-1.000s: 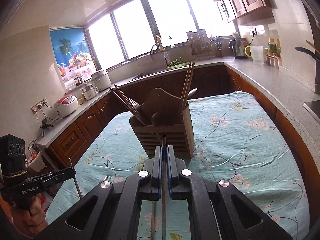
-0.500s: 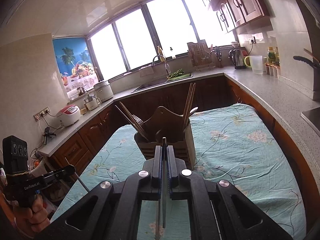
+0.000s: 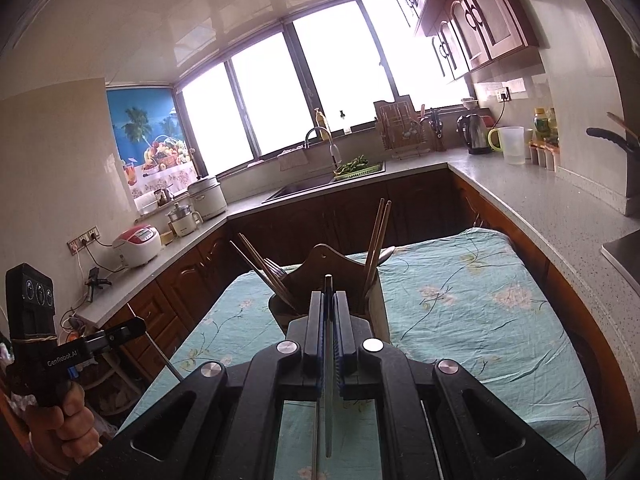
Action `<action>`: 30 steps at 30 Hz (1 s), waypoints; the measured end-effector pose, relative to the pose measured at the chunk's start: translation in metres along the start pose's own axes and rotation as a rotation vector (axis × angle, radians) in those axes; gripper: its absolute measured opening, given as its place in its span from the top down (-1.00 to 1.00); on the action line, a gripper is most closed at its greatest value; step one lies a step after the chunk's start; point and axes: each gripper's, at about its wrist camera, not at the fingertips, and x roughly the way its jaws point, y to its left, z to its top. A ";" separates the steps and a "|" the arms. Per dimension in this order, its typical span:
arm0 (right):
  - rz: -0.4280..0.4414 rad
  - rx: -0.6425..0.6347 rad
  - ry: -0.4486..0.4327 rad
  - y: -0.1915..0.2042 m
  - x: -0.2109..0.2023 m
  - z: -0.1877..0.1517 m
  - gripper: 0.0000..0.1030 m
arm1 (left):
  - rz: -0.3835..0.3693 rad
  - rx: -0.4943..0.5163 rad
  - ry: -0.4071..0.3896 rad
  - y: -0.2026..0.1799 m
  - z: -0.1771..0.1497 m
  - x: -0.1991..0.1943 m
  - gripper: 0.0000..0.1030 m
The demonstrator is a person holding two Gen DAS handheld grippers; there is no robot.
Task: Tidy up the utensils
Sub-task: 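Lift both metal chopsticks upright and carry them over the wooden holder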
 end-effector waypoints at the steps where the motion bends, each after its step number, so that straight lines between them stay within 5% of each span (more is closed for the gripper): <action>1: 0.000 0.000 -0.002 0.001 0.001 0.001 0.92 | 0.002 0.001 -0.005 0.000 0.002 0.001 0.96; 21: -0.001 -0.006 -0.107 -0.002 0.023 0.055 0.92 | 0.010 -0.002 -0.146 0.012 0.059 0.035 0.95; 30: -0.043 -0.016 -0.194 -0.006 0.047 0.093 0.92 | 0.031 -0.058 -0.216 0.028 0.079 0.083 0.96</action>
